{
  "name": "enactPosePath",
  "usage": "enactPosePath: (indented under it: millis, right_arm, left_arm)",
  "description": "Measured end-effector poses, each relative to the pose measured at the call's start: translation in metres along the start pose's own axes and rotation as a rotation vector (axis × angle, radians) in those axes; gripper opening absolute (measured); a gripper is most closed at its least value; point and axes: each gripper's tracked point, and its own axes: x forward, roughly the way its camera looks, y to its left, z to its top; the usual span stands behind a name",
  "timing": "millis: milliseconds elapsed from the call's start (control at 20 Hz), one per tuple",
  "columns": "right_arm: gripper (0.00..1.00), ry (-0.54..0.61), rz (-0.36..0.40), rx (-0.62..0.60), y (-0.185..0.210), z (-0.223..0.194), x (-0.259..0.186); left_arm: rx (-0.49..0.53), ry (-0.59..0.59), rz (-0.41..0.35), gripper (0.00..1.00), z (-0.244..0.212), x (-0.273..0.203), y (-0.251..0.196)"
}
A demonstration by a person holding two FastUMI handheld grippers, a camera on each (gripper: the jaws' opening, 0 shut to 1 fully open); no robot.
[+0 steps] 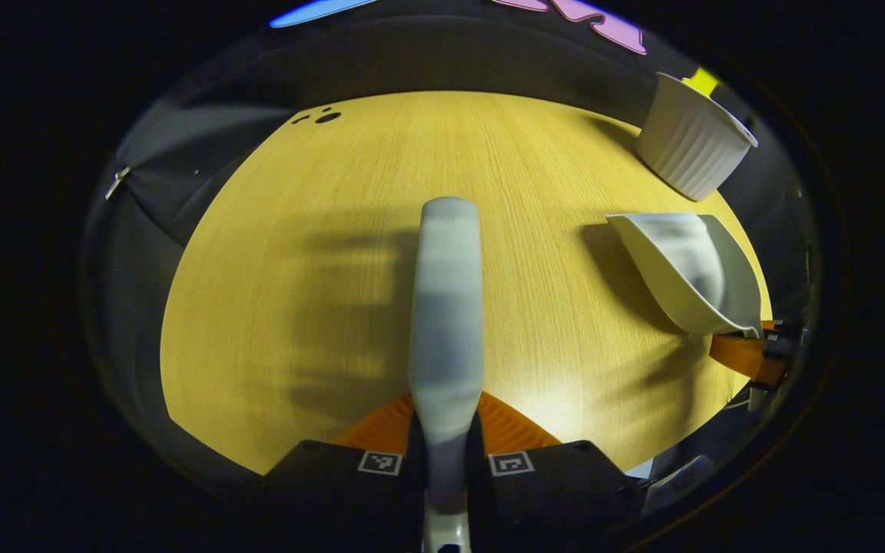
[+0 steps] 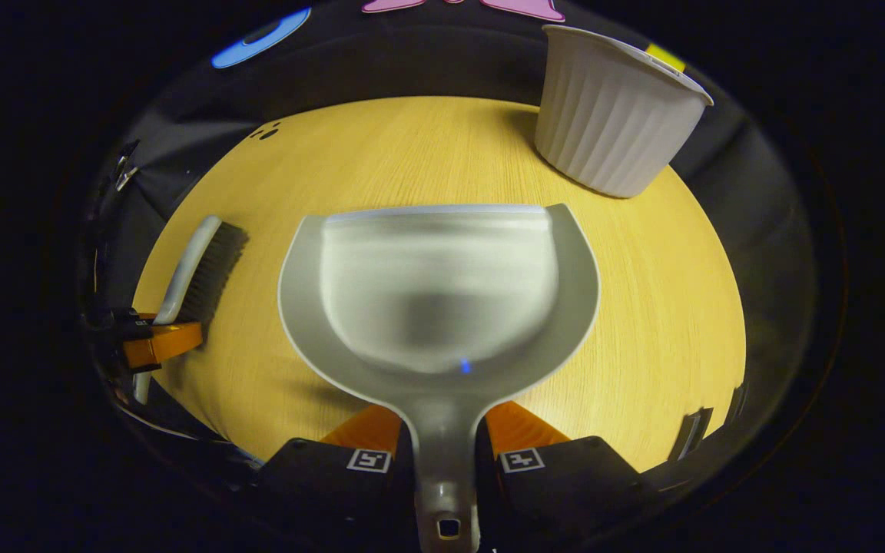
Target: Pick up the small broom and dustpan from the desktop, sweep the trash into the dustpan with the broom, and then empty the trash into the garbage bin.
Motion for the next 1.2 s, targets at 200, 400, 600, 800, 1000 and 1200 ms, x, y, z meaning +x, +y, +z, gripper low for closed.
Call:
enactPosePath:
  millis: [200,400,600,800,1000,1200]
  right_arm:
    - [0.37,0.035,-0.012,0.007,-0.006,-0.003,0.013]
    - [0.38,0.048,-0.001,0.012,-0.002,-0.002,0.016]
    - [0.50,0.067,0.025,0.010,0.002,0.001,0.018]
    - [1.00,0.052,0.043,-0.012,0.005,0.007,0.007]
    - [0.99,-0.057,0.033,0.040,0.005,0.025,-0.013]
    - [1.00,-0.241,0.003,0.018,0.002,0.060,-0.064]
  left_arm:
    - [0.038,0.018,0.042,0.25,0.006,0.004,0.000]
    - [0.067,0.038,0.075,0.29,0.010,0.007,0.004]
    - [0.032,0.038,0.036,0.39,0.011,0.001,-0.001]
    - [-0.050,-0.040,0.008,0.98,0.025,-0.020,-0.001]
    - [-0.072,-0.182,-0.008,0.98,0.034,-0.056,-0.003]
    - [-0.082,-0.394,-0.038,0.98,0.052,-0.115,-0.011]
